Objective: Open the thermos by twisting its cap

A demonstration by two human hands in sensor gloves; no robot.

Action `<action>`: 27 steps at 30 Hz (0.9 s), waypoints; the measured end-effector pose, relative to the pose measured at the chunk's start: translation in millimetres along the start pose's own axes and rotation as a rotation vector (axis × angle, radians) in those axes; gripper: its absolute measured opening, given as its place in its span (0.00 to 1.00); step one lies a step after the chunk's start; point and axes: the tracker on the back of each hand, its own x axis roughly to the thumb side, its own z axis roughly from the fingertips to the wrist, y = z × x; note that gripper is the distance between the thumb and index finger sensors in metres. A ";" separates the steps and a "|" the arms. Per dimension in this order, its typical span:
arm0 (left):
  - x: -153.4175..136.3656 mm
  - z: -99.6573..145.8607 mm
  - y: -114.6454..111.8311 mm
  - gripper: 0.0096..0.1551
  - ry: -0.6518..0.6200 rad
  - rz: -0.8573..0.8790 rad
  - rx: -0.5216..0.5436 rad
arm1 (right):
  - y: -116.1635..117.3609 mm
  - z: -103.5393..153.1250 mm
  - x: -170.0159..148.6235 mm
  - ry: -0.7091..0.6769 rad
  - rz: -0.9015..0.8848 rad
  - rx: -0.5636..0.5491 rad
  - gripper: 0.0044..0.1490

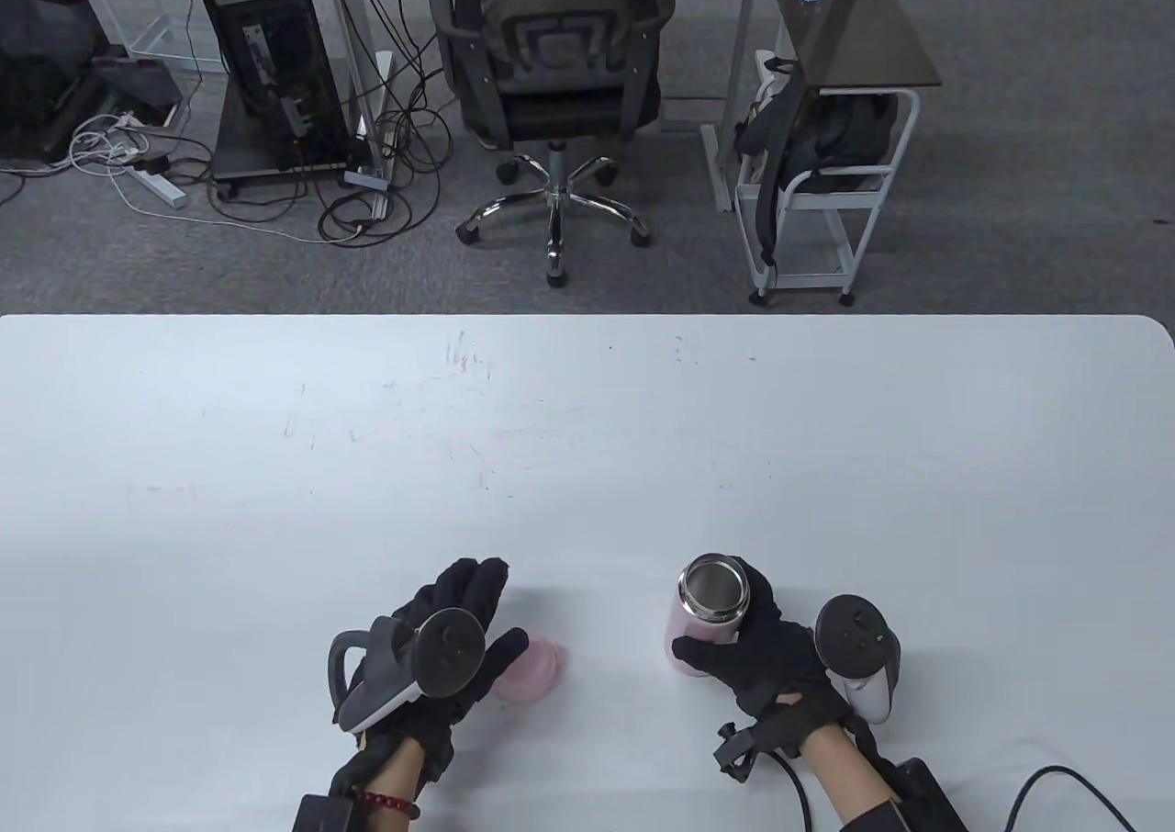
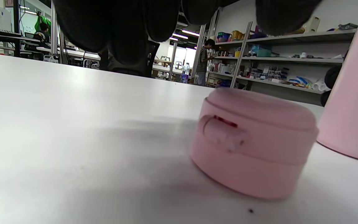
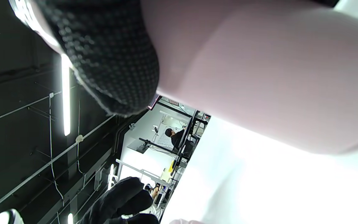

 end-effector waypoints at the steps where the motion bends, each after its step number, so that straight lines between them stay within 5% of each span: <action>1: 0.1 -0.2 -1.4 0.47 0.003 -0.007 -0.001 | 0.0 -0.2 -0.4 0.024 0.031 0.010 0.63; 12: -8.2 -0.2 -4.2 0.46 0.040 0.014 0.005 | -4.6 -0.2 2.8 0.052 0.119 0.121 0.60; 16: -12.2 0.8 -1.4 0.47 0.066 0.022 0.034 | -27.1 3.1 21.1 0.062 0.269 0.211 0.48; 23: -11.3 0.5 0.2 0.45 0.107 -0.058 0.070 | -68.6 12.7 48.9 0.063 0.766 0.015 0.59; 27: -11.3 -0.6 0.5 0.45 0.114 -0.053 0.064 | -80.3 15.1 45.0 0.138 0.845 -0.045 0.58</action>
